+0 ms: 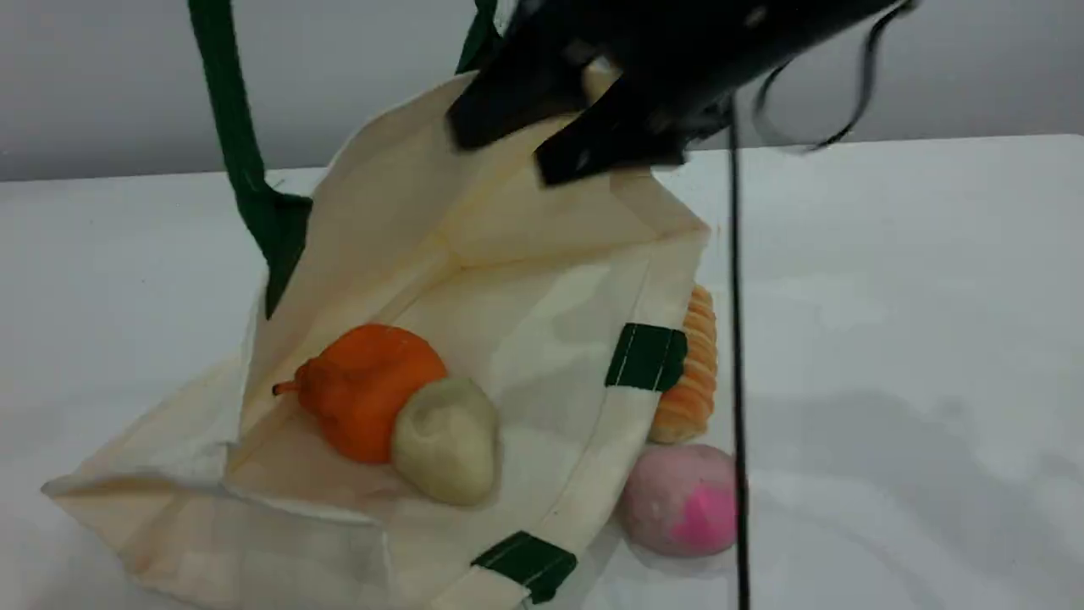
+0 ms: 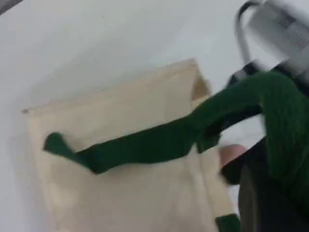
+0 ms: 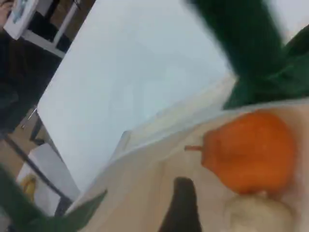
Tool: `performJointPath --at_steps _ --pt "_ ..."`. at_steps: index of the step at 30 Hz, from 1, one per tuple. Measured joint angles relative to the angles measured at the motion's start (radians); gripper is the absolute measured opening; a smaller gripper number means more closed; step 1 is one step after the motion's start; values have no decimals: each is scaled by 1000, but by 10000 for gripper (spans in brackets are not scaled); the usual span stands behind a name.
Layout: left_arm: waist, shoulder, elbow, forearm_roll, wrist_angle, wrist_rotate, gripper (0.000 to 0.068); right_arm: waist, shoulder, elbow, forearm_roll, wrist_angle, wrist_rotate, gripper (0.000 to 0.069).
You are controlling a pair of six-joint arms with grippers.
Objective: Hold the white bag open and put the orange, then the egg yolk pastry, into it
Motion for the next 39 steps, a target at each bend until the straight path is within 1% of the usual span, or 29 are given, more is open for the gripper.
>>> performJointPath --at_steps 2,4,7,10,13,16,18,22,25,28,32,33,36,39 --pt "0 7 1 27 6 0 90 -36 -42 0 -35 33 28 555" --pt "0 16 14 38 6 0 114 -68 -83 0 -40 62 44 555" --pt "0 33 61 52 1 0 181 -85 -147 0 -38 99 48 555" --pt "0 36 132 77 -26 41 281 -84 -208 0 -40 164 56 555" --pt "0 36 199 89 -24 99 402 -84 -269 0 -51 217 81 555" --pt "0 28 223 125 -20 99 494 -84 -329 0 -117 248 129 555" --pt "0 12 223 137 -17 88 528 -84 -369 0 -191 241 180 555" --pt "0 -30 223 131 0 63 545 -84 -464 0 -379 238 327 555" --pt "0 -71 223 131 49 31 547 -83 -536 0 -542 248 459 555" --pt "0 -117 223 128 59 16 547 -83 -604 0 -715 297 602 555" --pt "0 -190 222 104 58 15 547 -83 -679 13 -941 393 800 555" --pt "0 -209 222 94 58 9 547 -83 -697 20 -994 409 848 555" --pt "0 -266 222 89 58 -21 547 -83 -749 56 -1117 406 962 554" --pt "0 -323 222 90 59 -54 547 -83 -814 120 -1192 406 1036 554"
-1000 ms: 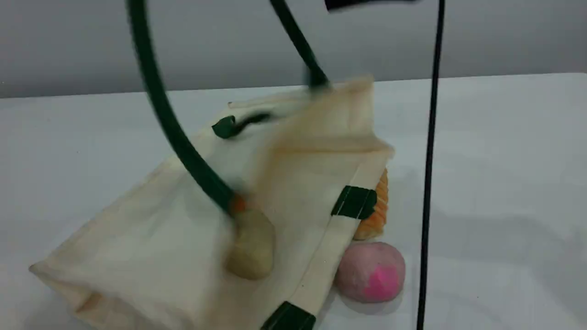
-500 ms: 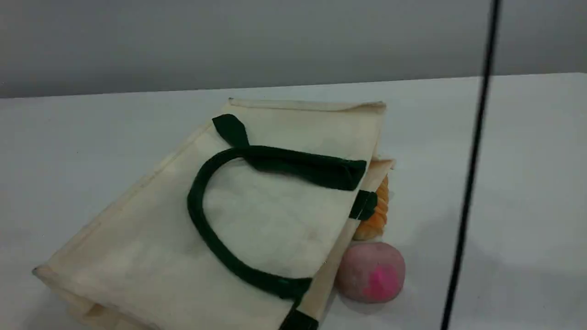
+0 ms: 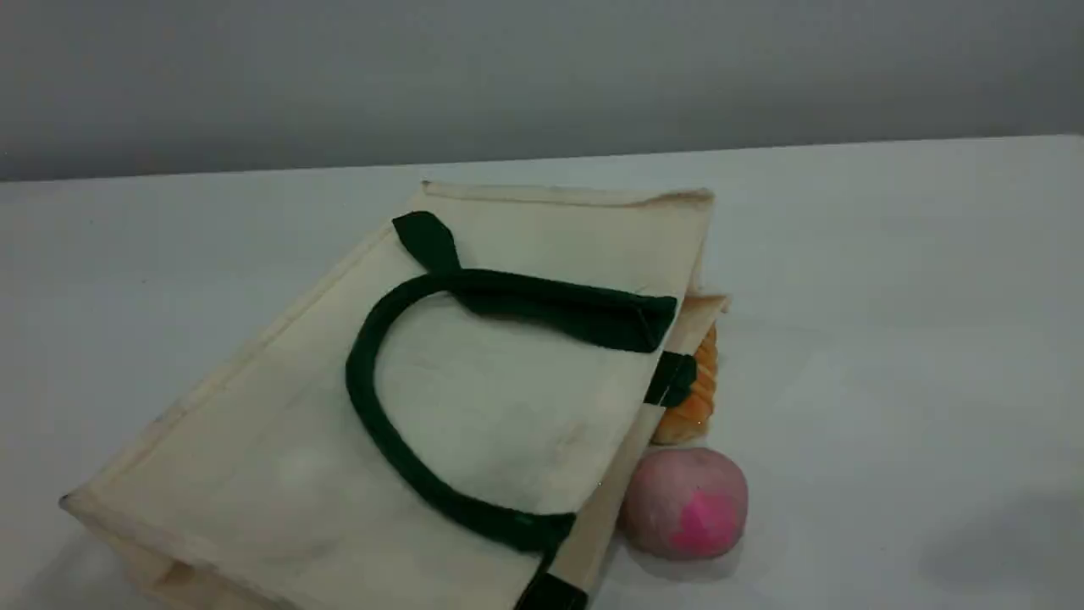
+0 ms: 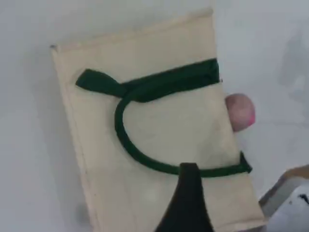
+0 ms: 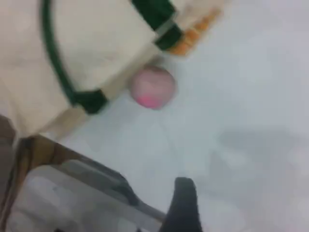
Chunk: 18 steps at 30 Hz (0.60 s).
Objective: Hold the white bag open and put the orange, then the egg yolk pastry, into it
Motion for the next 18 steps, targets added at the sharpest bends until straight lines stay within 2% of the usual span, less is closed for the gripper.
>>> performJointPath --at_steps 5,10,18 --pt "-29 -102 29 11 0 -52 547 0 -148 138 -70 0 90 554" --pt "-48 -229 130 15 0 -70 547 0 -335 231 -94 0 137 554" --pt "-48 -472 379 42 -2 -150 547 0 -672 251 -140 1 153 554"
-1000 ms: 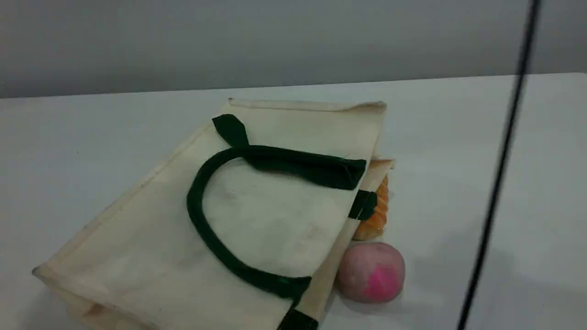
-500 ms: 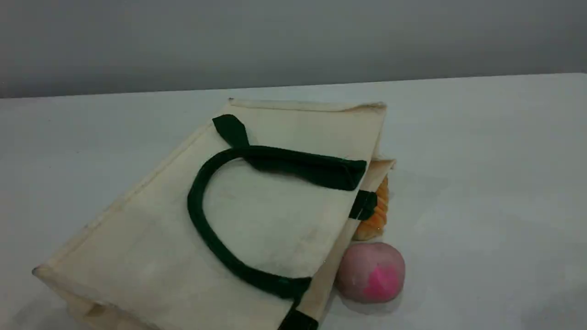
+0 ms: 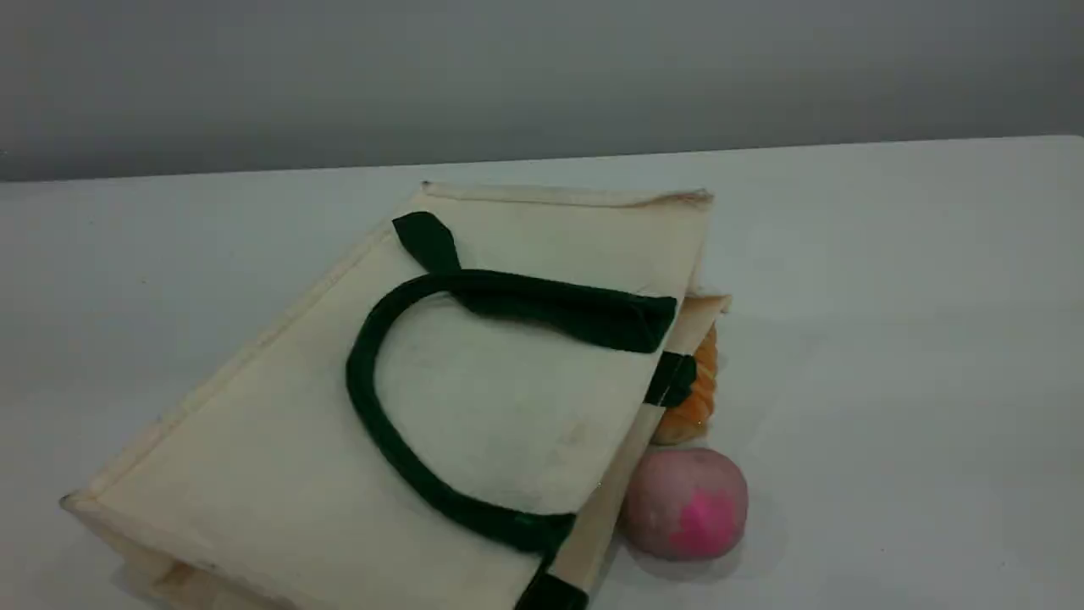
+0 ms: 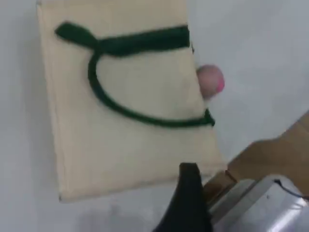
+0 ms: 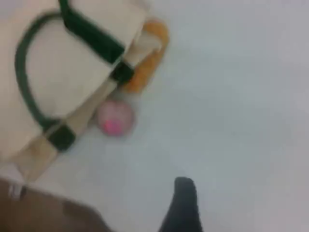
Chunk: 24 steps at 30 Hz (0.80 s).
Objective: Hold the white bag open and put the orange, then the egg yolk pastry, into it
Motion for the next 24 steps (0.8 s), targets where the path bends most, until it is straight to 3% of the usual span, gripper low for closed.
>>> performJointPath --at_steps 5,10,16,21,24 --pt "0 -155 161 98 1 -96 547 0 -133 0 -38 0 6 554" --pt "0 -319 304 180 1 -202 547 0 -147 -1 -51 0 6 554" --pt "0 -511 452 184 -68 -189 547 0 -151 86 -71 -18 6 554" --pt "0 -639 539 219 -113 -188 547 0 -151 245 -78 -95 6 554" --pt "0 -664 567 238 -130 -188 547 0 -151 273 -70 -177 10 554"
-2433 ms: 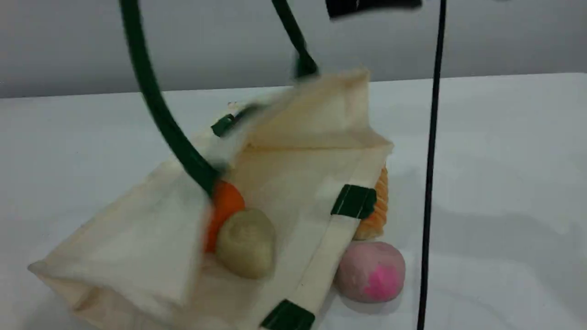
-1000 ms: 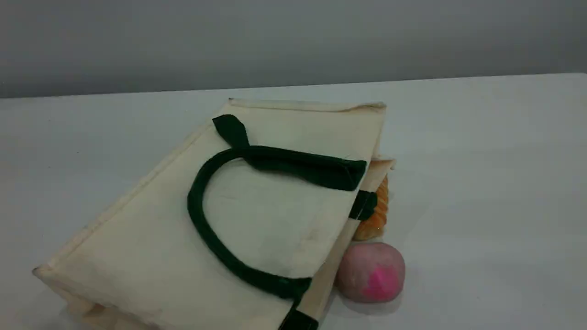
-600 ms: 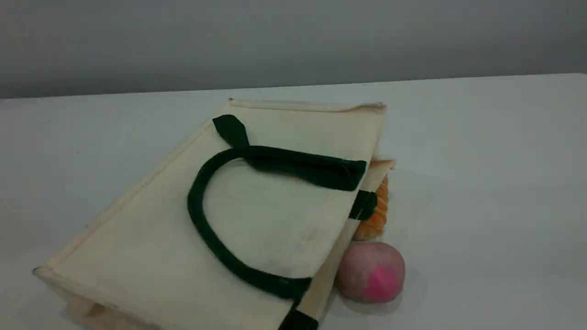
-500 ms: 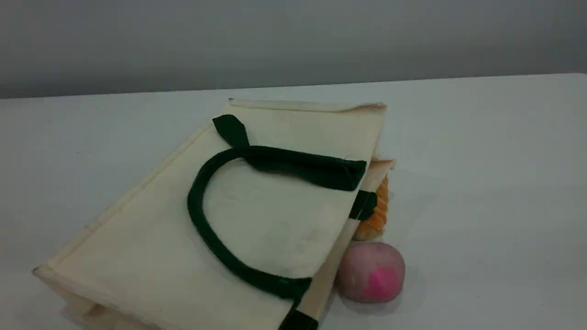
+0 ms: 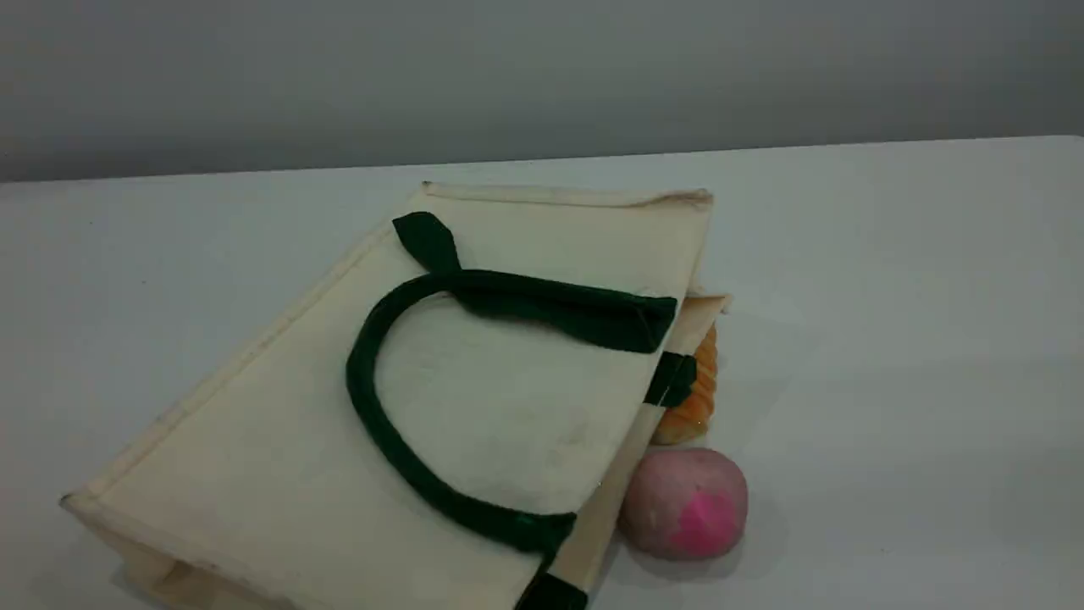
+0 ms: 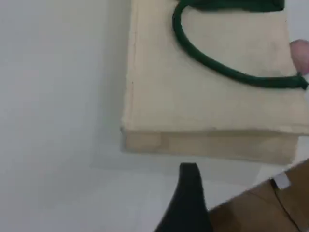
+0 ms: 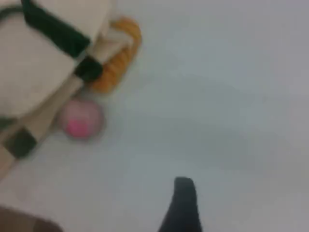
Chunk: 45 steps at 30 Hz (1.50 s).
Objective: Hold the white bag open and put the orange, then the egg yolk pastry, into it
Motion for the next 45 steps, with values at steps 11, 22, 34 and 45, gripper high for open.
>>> performJointPath --at_steps 11,22,34,45 --pt "0 2 47 38 -13 -9 547 0 0 3 4 -6 -1 554" --pt "0 2 47 38 -13 -9 547 -30 -6 3 12 -6 -2 554" --pt "262 2 47 38 -13 -9 547 -292 -199 3 34 -5 -2 554" --pt "311 -170 47 38 -12 -9 547 -288 -270 3 35 8 -2 554"
